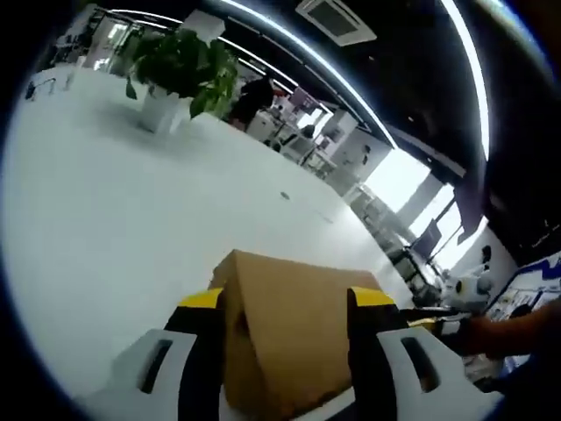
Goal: Operate the shoe box by opening the lid, removing the specified soft item, and placing it in the target area until the item is outside and the box remains undamaged.
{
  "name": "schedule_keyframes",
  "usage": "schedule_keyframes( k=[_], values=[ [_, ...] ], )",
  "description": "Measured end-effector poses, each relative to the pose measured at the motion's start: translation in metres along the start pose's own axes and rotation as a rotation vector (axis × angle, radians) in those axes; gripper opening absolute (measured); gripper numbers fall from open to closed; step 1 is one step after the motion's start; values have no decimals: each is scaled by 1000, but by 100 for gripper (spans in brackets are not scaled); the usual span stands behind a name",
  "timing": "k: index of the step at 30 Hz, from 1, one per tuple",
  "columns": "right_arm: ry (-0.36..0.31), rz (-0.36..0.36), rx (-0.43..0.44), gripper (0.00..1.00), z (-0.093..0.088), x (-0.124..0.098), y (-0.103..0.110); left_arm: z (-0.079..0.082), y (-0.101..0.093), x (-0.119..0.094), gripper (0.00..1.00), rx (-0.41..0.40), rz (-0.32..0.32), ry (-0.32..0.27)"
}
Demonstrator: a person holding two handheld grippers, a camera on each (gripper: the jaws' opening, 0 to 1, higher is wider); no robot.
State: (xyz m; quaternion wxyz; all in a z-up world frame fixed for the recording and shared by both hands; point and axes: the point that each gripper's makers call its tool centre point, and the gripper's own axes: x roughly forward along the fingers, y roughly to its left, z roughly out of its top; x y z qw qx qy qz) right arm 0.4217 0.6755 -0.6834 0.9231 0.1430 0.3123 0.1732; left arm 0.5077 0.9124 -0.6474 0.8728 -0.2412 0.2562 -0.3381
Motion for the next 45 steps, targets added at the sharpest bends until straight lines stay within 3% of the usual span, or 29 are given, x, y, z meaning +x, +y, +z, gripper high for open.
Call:
schedule_keyframes(
  k=[1,3,4,6,8,10,11,12,13,14,15,16,18,22,31,36,45],
  values=[
    [1,2,-5,60,0,-2,-1,6,-6,-5,57,2,-15,-35],
    [-4,29,-67,59,0,-13,-4,0,-17,-16,61,112,-28,-28],
    [3,31,-98,59,-2,-16,-6,-13,-20,-20,61,155,-28,7],
    [21,42,-119,57,-8,-18,-10,-32,-23,-24,61,131,-22,57],
    [88,37,-156,56,-23,-17,-19,-54,-16,-30,57,149,18,119],
    [102,38,-201,55,-29,-17,-21,-56,-20,-34,59,245,3,95],
    [107,44,-220,55,-31,-17,-19,-54,-22,-36,61,313,11,87],
    [116,47,-312,56,-34,-17,-17,-50,-27,-36,63,440,7,86],
    [127,35,-450,56,-36,-16,-17,-56,-26,-39,64,598,32,157],
    [148,25,-519,55,-39,-16,-18,-63,-18,-41,63,735,61,233],
    [165,23,-563,53,-42,-14,-17,-73,-13,-41,61,834,47,301],
    [165,29,-574,53,-44,-11,-16,-76,-12,-41,60,852,37,317],
    [171,41,-531,50,-47,-6,-15,-93,-7,-40,56,774,1,382],
    [165,32,-509,45,-46,1,-15,-103,14,-39,46,754,20,438],
    [193,9,-513,38,-51,8,-22,-104,15,-32,22,809,22,462],
    [198,-3,-532,39,-54,9,-22,-112,22,-29,23,791,19,493],
    [202,-1,-516,38,-50,5,-18,-109,17,-32,23,786,20,482]
  ],
)
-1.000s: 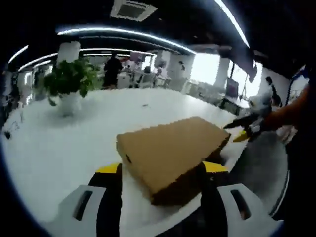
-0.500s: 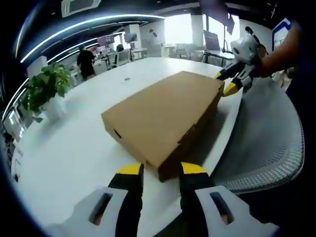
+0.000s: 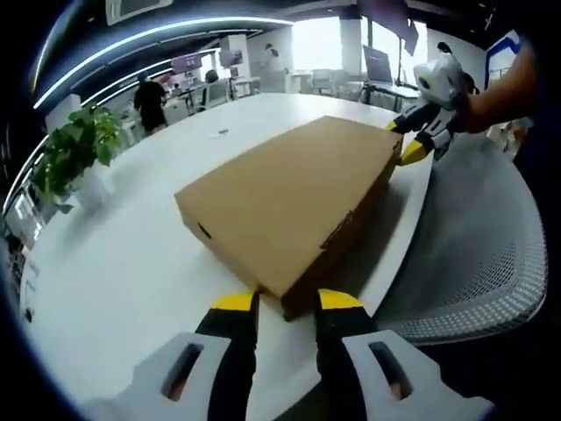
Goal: Operate the shoe box by opening the lid, removing the specified soft item, and placing it in the target area until the item is outside and the box remains undamaged.
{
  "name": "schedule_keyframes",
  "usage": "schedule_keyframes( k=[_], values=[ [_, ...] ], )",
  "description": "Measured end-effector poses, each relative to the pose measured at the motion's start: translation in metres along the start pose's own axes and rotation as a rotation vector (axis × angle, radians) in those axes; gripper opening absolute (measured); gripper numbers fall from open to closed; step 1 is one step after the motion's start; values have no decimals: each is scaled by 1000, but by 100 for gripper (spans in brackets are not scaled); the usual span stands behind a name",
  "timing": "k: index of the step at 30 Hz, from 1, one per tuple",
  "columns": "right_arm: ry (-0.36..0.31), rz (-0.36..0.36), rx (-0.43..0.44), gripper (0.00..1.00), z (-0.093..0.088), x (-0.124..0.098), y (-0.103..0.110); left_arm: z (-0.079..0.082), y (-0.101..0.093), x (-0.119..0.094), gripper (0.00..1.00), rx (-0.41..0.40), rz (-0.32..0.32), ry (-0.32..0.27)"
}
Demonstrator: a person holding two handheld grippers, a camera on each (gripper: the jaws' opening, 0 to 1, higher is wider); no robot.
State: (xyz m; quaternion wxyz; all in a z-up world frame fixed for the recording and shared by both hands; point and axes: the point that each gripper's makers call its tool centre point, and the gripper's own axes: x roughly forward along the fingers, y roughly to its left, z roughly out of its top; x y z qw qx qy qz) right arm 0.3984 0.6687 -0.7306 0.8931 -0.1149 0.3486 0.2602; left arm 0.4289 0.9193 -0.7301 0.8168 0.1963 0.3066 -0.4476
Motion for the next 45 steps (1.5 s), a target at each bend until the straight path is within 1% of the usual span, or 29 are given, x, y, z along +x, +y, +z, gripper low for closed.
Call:
schedule_keyframes(
  k=[3,6,7,12,15,20,30,34,42,44,45],
  values=[
    [-5,-1,1,38,3,-4,1,3,0,-3,23,-6,3,-7],
    [-17,-4,0,39,8,-9,2,9,1,-9,22,-36,19,-29],
    [-21,-5,1,39,9,-10,2,10,0,-11,23,-35,20,-33],
    [-63,-17,3,38,18,-21,1,19,1,-19,24,-64,38,-84],
    [-72,-22,-20,38,21,-22,2,21,0,-20,24,-66,41,-92],
    [-84,-32,-26,38,26,-25,0,27,1,-25,24,-61,46,-101],
    [-115,-55,-55,34,37,-32,-6,44,7,-36,25,-70,65,-152],
    [-130,-73,-61,33,42,-34,-9,50,9,-38,25,-66,70,-163],
    [-172,-115,-53,30,55,-37,-19,68,12,-46,26,-62,85,-202],
    [-180,-131,-62,29,58,-38,-23,72,13,-47,26,-57,88,-208],
    [-184,-139,-69,28,59,-39,-24,75,13,-48,27,-57,92,-219]
  ],
)
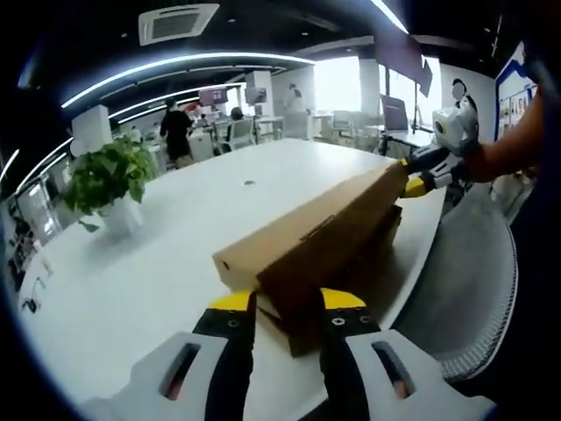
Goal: Operate the shoe box by opening the lid, removing the specified soft item, and placing it in the target area until the item is outside and the box remains undamaged.
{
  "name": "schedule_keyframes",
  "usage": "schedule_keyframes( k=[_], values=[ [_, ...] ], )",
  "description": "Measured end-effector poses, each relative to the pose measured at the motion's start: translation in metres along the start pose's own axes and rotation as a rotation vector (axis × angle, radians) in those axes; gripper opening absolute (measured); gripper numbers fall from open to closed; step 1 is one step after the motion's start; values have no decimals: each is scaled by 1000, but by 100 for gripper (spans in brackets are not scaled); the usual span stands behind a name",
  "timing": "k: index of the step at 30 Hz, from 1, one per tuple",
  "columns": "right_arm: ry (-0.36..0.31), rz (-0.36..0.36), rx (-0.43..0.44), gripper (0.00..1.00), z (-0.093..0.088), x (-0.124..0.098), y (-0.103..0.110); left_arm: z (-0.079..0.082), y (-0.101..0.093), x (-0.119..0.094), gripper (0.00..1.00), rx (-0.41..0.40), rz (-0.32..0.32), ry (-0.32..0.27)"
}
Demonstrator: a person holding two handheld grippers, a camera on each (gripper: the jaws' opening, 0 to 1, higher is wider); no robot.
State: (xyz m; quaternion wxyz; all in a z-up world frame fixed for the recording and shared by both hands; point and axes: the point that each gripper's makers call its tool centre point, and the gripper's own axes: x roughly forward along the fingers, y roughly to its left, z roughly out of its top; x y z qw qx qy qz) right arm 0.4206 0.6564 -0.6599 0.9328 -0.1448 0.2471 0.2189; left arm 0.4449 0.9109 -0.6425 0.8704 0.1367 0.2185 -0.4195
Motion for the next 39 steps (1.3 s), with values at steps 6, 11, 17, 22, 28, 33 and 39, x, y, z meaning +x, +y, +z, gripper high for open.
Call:
schedule_keyframes(
  k=[6,11,17,22,28,33,39],
  values=[
    [-43,-64,-10,22,18,-2,-13,18,8,-1,29,-5,31,-46],
    [-65,-99,-16,18,28,-1,-22,27,11,1,30,-4,36,-63],
    [-75,-136,-25,15,38,-1,-31,38,12,2,31,-3,43,-80],
    [-91,-192,-53,9,48,-2,-42,48,15,5,34,5,53,-92],
    [-103,-236,-70,1,60,-4,-54,60,25,10,35,26,51,-99],
    [-100,-249,-74,1,64,-1,-58,62,28,13,34,37,52,-90],
    [-98,-243,-36,0,67,-1,-62,66,33,14,33,38,58,-90]
  ],
)
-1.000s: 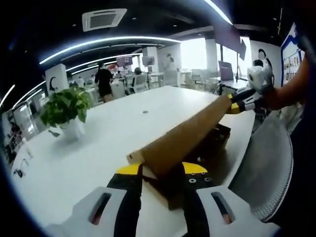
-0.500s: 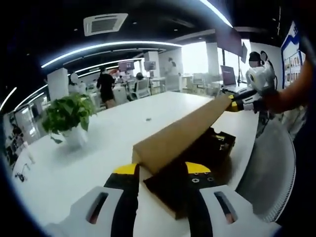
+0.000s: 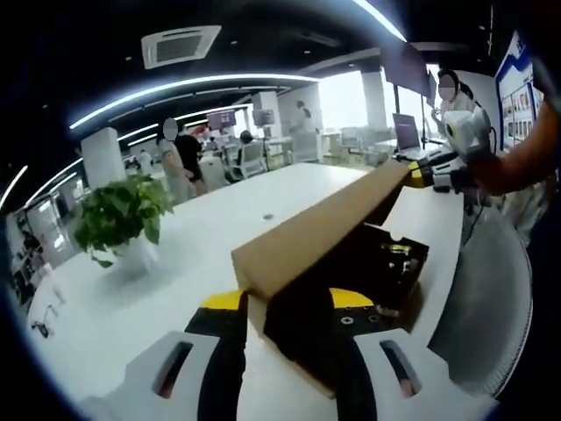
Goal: Operate the shoe box by opening the lid, removing the specified soft item, and placing it in the target area until the item is outside and the box remains undamaged.
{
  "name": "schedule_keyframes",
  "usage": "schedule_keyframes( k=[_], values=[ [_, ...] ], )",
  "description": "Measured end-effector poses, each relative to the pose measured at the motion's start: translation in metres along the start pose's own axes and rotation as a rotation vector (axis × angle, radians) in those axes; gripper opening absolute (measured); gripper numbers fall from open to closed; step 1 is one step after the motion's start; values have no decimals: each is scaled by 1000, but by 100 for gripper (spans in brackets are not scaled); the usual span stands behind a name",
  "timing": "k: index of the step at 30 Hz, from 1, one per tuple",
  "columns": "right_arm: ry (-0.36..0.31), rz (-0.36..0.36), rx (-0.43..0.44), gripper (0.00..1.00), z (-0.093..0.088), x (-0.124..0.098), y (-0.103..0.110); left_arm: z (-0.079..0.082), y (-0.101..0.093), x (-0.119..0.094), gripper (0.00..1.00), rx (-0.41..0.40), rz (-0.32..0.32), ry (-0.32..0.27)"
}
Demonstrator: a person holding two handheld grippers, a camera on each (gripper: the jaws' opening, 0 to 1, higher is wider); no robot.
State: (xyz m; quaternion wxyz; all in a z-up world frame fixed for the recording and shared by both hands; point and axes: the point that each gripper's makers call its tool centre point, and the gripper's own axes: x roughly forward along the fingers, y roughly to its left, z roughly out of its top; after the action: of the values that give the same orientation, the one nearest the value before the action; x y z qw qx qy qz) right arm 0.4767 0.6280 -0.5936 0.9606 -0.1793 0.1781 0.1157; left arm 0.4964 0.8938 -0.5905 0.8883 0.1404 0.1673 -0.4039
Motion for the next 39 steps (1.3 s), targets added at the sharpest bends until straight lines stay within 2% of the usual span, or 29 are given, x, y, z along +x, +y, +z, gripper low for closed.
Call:
schedule_keyframes(
  k=[5,9,12,13,16,19,23,25,27,28,39],
  values=[
    [14,7,19,0,4,4,-4,1,-2,-5,33,-14,0,-10],
    [27,12,29,0,6,7,-5,-10,2,-13,32,-53,30,4],
    [31,13,38,0,6,8,-6,-34,0,-15,30,-98,24,51],
    [32,13,38,0,6,8,-6,-50,-6,-14,30,-120,5,98],
    [34,15,43,0,7,9,-7,-81,-14,-10,27,-120,-16,194],
    [38,21,42,0,7,10,-8,-100,-17,-5,23,-123,-18,245],
    [45,26,41,0,9,11,-8,-115,-16,1,18,-133,-18,293],
    [47,28,39,0,9,11,-9,-119,-22,2,10,-167,-49,309],
    [49,29,40,0,10,12,-9,-127,-23,2,7,-146,-59,347],
    [49,30,41,0,10,12,-10,-123,-23,3,7,-152,-57,322],
    [47,28,46,0,15,20,-16,-124,-26,4,4,-166,-86,327]
  ],
)
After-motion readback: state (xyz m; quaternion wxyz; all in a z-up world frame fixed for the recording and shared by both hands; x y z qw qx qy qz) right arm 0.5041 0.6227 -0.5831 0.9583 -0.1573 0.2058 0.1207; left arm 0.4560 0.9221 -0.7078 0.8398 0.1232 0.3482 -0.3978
